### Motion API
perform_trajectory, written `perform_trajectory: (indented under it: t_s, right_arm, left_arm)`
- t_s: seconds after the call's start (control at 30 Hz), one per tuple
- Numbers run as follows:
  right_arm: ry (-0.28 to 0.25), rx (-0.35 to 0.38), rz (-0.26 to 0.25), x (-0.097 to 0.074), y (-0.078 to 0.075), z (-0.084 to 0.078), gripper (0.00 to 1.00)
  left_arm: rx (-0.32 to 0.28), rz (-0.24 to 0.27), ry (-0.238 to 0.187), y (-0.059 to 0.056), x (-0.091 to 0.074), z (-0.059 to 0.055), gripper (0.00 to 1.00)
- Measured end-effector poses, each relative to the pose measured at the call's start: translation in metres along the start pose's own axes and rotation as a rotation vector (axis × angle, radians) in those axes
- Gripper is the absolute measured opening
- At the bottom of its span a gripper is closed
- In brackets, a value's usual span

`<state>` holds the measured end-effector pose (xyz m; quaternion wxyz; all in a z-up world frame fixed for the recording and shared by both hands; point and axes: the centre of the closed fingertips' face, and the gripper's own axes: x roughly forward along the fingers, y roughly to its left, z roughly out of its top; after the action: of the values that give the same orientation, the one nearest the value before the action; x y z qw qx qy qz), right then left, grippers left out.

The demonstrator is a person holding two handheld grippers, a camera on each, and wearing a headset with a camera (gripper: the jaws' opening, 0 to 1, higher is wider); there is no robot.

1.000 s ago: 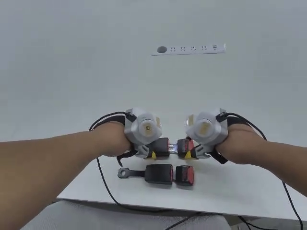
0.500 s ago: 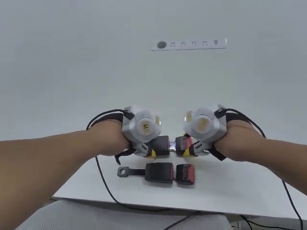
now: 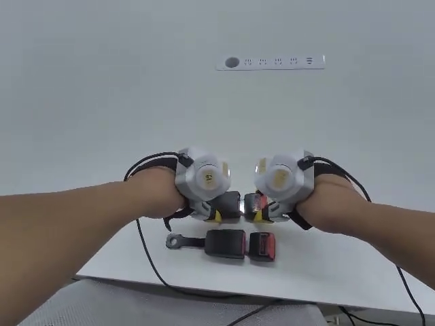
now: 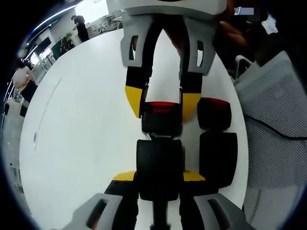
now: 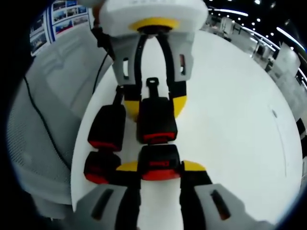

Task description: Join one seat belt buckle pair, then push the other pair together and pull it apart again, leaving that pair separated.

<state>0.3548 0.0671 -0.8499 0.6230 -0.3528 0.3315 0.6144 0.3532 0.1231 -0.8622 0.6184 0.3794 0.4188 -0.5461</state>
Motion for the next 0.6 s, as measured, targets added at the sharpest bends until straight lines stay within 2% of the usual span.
perform_trajectory:
  t_s: [0.33,0.6]
  right_arm:
    - [0.019,-0.013,-0.011,-0.002,0.001,-0.002,0.29]
    - [0.029,-0.005,-0.014,-0.008,0.0,-0.013,0.29]
  left_arm:
    - [-0.002,0.001,-0.01,-0.002,-0.002,0.002,0.32]
    - [-0.003,0.0,-0.016,-0.002,-0.002,0.002,0.33]
